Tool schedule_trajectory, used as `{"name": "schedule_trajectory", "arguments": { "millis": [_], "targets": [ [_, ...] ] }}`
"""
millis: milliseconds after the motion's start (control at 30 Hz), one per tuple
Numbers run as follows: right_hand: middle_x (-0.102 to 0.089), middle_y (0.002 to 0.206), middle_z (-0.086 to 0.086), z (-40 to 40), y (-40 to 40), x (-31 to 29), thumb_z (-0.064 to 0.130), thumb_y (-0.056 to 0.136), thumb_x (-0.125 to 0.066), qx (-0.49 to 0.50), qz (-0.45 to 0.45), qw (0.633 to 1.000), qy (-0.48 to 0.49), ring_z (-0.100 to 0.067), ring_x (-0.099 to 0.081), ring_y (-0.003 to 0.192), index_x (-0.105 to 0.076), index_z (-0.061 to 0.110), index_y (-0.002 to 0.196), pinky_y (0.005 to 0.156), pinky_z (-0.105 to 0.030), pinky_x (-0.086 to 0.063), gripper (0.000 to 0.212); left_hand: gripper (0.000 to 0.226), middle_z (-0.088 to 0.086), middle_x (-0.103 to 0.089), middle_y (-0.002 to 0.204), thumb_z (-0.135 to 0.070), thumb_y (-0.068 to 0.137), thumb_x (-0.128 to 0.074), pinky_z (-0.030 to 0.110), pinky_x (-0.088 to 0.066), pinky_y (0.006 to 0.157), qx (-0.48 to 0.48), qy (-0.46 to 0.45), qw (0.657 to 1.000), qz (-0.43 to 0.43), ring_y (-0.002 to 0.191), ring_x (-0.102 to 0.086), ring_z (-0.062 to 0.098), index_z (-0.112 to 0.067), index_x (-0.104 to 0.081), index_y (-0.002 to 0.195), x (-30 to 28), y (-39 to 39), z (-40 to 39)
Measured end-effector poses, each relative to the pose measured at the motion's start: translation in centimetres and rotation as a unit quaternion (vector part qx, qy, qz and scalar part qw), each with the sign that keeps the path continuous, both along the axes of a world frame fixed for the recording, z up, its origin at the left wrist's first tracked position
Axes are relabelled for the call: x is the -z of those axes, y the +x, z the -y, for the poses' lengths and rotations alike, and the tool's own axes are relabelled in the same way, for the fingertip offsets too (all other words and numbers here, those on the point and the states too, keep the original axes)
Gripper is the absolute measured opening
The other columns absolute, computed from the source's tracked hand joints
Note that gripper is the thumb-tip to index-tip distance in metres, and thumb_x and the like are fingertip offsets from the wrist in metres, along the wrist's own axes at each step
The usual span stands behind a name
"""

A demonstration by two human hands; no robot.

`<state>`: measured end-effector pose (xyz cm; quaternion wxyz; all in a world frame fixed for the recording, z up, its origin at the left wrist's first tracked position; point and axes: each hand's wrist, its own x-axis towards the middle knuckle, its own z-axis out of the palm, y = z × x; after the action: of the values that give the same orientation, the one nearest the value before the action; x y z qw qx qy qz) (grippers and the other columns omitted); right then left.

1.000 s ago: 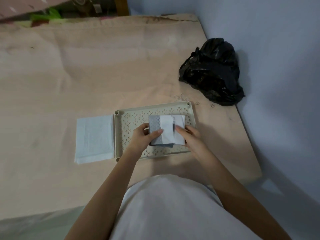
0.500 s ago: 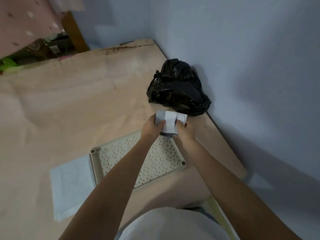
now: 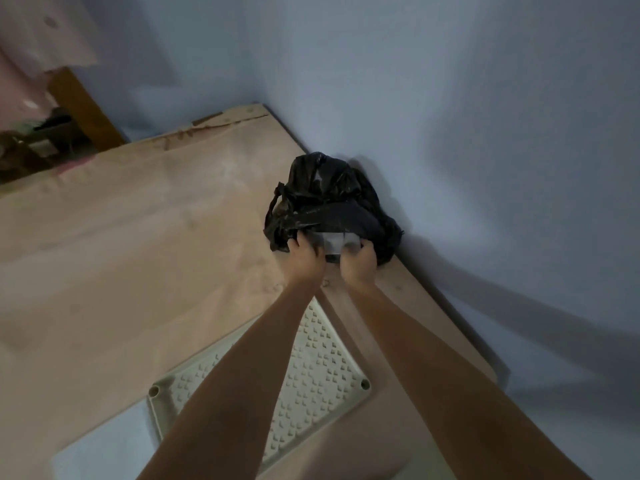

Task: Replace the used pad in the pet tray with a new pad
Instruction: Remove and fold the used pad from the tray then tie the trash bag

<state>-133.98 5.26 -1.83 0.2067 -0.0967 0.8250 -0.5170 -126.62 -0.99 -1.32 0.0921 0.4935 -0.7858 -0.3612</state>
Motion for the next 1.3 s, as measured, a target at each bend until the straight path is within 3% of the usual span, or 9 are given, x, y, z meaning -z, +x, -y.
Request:
{"name": "schedule_trajectory", "arguments": {
  "millis": [333, 500, 667, 767, 867, 933, 1067, 1233, 1300],
  "targets": [
    [-0.053, 0.123, -0.021, 1.9, -0.5, 2.4, 0.018, 0.097, -0.046, -0.081, -0.151, 0.982, 0.08, -0.032, -0.055, 0.108, -0.041, -0.003, 0.131, 0.082, -0.03, -0.042, 0.041, 0.05, 0.025, -0.03, 0.139, -0.016, 0.098, -0.039, 0.043, -0.043, 0.074, 0.059, -0.02, 0.998, -0.012, 0.105, -0.051, 0.046, -0.002, -0.023, 0.143, 2.2, -1.5, 2.3],
    [-0.049, 0.13, -0.016, 1.3, -0.5, 3.2, 0.023, 0.1, -0.033, -0.181, -0.305, 0.885, 0.303, -0.03, -0.042, 0.121, -0.042, 0.002, 0.132, 0.09, -0.037, -0.037, 0.04, 0.045, 0.023, -0.031, 0.145, -0.015, 0.097, -0.04, 0.045, -0.04, 0.097, 0.119, -0.057, 0.979, 0.155, 0.124, -0.043, 0.04, -0.001, -0.034, 0.139, 2.5, -1.4, 2.0],
    [-0.058, 0.129, -0.017, -0.5, 0.2, 3.1, 0.029, 0.092, -0.049, -0.235, -0.418, 0.829, 0.289, -0.029, -0.053, 0.123, -0.055, -0.003, 0.127, 0.1, -0.038, -0.045, 0.048, 0.048, 0.014, -0.029, 0.147, -0.025, 0.099, -0.03, 0.038, -0.03, 0.101, 0.297, -0.331, 0.859, 0.252, 0.127, -0.034, 0.031, -0.006, -0.03, 0.143, 3.4, 0.1, 1.4],
    [-0.059, 0.128, -0.018, -1.6, 0.0, 4.1, 0.026, 0.091, -0.045, -0.319, -0.505, 0.765, 0.239, -0.031, -0.054, 0.123, -0.061, -0.002, 0.122, 0.098, -0.044, -0.047, 0.045, 0.056, 0.011, -0.024, 0.154, -0.03, 0.1, -0.031, 0.038, -0.019, 0.114, 0.362, -0.369, 0.814, 0.263, 0.14, -0.021, 0.028, -0.004, -0.021, 0.148, 4.0, 1.0, 1.9],
    [-0.057, 0.13, -0.021, -1.5, 0.1, 4.5, 0.026, 0.09, -0.043, -0.367, -0.45, 0.781, 0.231, -0.034, -0.052, 0.124, -0.056, -0.006, 0.125, 0.101, -0.047, -0.045, 0.049, 0.047, 0.007, -0.042, 0.143, -0.03, 0.098, -0.034, 0.037, -0.021, 0.113, 0.398, -0.407, 0.779, 0.263, 0.134, -0.032, 0.026, -0.009, -0.044, 0.139, 3.9, 0.9, 2.3],
    [-0.056, 0.13, -0.024, -1.3, -0.1, 4.5, 0.027, 0.089, -0.039, -0.385, -0.4, 0.8, 0.227, -0.037, -0.052, 0.123, -0.054, -0.008, 0.126, 0.101, -0.05, -0.044, 0.053, 0.049, 0.008, -0.041, 0.145, -0.028, 0.098, -0.031, 0.037, -0.012, 0.118, 0.396, -0.396, 0.791, 0.246, 0.137, -0.03, 0.027, -0.007, -0.041, 0.14, 3.9, 0.6, 2.2],
    [-0.043, 0.14, -0.026, -1.5, -0.9, 4.6, 0.017, 0.089, -0.052, -0.417, -0.367, 0.807, 0.2, -0.038, -0.04, 0.133, -0.042, -0.01, 0.134, 0.113, -0.047, -0.03, 0.053, 0.064, 0.016, 0.0, 0.159, -0.036, 0.101, -0.021, 0.043, 0.004, 0.12, 0.389, -0.296, 0.833, 0.261, 0.146, 0.004, 0.03, -0.001, 0.001, 0.149, 4.8, 0.2, 2.4],
    [-0.059, 0.12, -0.031, -1.5, -1.4, 4.6, 0.002, 0.066, -0.078, -0.432, -0.371, 0.798, 0.197, -0.046, -0.058, 0.111, -0.059, -0.016, 0.115, 0.089, -0.057, -0.049, 0.056, 0.065, 0.021, 0.004, 0.157, -0.037, 0.102, -0.019, 0.041, 0.002, 0.12, 0.393, -0.272, 0.837, 0.264, 0.146, 0.005, 0.032, 0.002, 0.004, 0.148, 5.6, 0.0, 2.5],
    [-0.056, 0.124, -0.031, -1.4, -1.5, 5.0, 0.003, 0.072, -0.073, -0.441, -0.395, 0.781, 0.2, -0.047, -0.054, 0.115, -0.056, -0.015, 0.119, 0.095, -0.056, -0.046, 0.052, 0.065, 0.021, 0.005, 0.157, -0.037, 0.102, -0.019, 0.04, 0.001, 0.12, 0.393, -0.269, 0.837, 0.269, 0.146, 0.005, 0.032, 0.003, 0.005, 0.148, 5.5, 0.0, 2.4]
  ]
}}
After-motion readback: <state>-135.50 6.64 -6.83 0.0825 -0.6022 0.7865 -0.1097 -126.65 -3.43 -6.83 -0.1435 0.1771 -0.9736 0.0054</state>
